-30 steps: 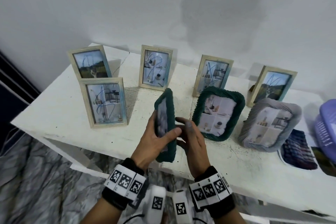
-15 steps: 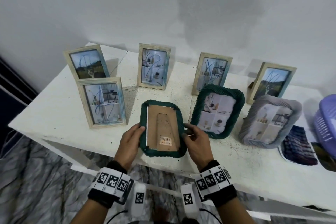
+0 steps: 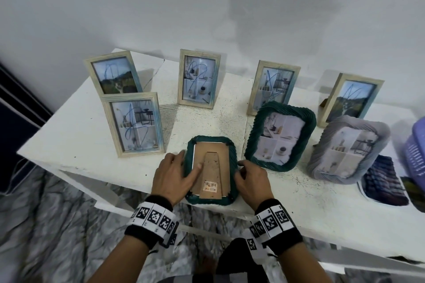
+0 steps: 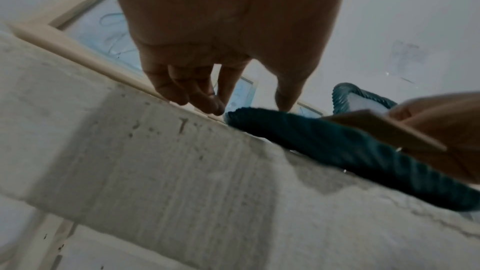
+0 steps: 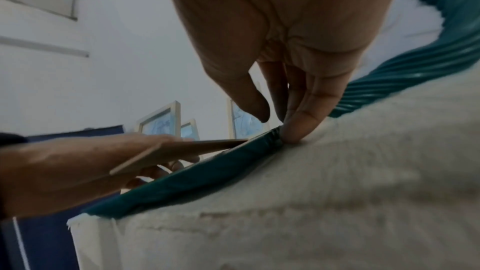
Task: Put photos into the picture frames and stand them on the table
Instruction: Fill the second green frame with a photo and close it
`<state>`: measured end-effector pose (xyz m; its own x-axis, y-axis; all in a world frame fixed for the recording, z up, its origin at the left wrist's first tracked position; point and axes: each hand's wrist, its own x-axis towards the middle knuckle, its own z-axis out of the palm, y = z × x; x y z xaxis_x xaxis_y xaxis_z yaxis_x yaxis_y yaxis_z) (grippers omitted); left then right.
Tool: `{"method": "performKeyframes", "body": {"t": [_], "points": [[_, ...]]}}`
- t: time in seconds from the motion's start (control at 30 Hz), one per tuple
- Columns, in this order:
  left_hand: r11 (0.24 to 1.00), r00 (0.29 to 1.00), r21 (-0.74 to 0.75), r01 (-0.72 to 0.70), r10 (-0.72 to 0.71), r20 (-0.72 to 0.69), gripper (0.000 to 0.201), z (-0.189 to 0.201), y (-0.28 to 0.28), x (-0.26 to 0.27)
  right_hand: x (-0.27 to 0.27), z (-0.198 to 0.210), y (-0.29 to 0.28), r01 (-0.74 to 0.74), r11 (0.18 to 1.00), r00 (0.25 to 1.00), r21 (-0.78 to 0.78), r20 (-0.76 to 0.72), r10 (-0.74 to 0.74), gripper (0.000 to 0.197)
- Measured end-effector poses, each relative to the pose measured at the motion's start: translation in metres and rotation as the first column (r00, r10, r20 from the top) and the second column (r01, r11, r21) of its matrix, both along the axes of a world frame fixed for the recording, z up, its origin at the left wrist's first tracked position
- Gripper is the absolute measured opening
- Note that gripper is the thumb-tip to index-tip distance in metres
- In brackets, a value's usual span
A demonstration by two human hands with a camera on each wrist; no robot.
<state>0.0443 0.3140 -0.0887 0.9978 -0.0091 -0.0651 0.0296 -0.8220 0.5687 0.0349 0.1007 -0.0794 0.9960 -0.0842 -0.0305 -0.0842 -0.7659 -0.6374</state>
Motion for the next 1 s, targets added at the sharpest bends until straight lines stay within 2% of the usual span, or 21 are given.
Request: {"method": "performKeyframes", "body": {"t": [0.07,0.13,0.23,0.37,0.53,0.83,0.9,1.0], "points": [[0.999,1.0,0.046,-0.007,0.006,0.023,0.084,-0.004,-0.001,0.005,0.005,0.004,0.004,-0.038,0.996,0.999,-0.077,0.029,0.04,0.024],[0.998,0.999,0.061,-0.008,0.005,0.052,0.092,-0.01,-0.003,0.01,0.01,0.008,0.008,-0.086,0.985,0.995,-0.148,0.04,0.093,0.027],[0.997,0.996,0.075,-0.009,0.002,0.088,0.096,-0.019,-0.005,0.015,0.021,0.016,0.013,-0.169,0.957,0.985,-0.236,-0.006,0.172,0.035],[0.996,0.995,0.084,-0.033,0.025,0.099,0.1,-0.027,-0.005,0.016,0.035,0.019,0.017,-0.27,0.893,0.962,-0.361,-0.146,0.232,0.051],[0.995,0.995,0.093,-0.038,0.03,0.093,0.101,-0.03,-0.003,0.019,0.041,0.013,0.029,-0.292,0.845,0.952,-0.448,-0.221,0.212,0.044],[0.995,0.992,0.095,-0.041,0.029,0.124,0.1,-0.033,-0.002,0.019,0.038,0.006,0.025,-0.264,0.83,0.962,-0.491,-0.192,0.193,0.03],[0.994,0.992,0.103,-0.04,0.027,0.126,0.099,-0.034,-0.003,0.019,0.037,0.005,0.023,-0.26,0.84,0.963,-0.476,-0.186,0.193,0.032],[0.992,0.992,0.118,-0.044,0.029,0.125,0.099,-0.033,-0.003,0.018,0.034,0.006,0.022,-0.276,0.871,0.958,-0.407,-0.192,0.214,0.046]]}}
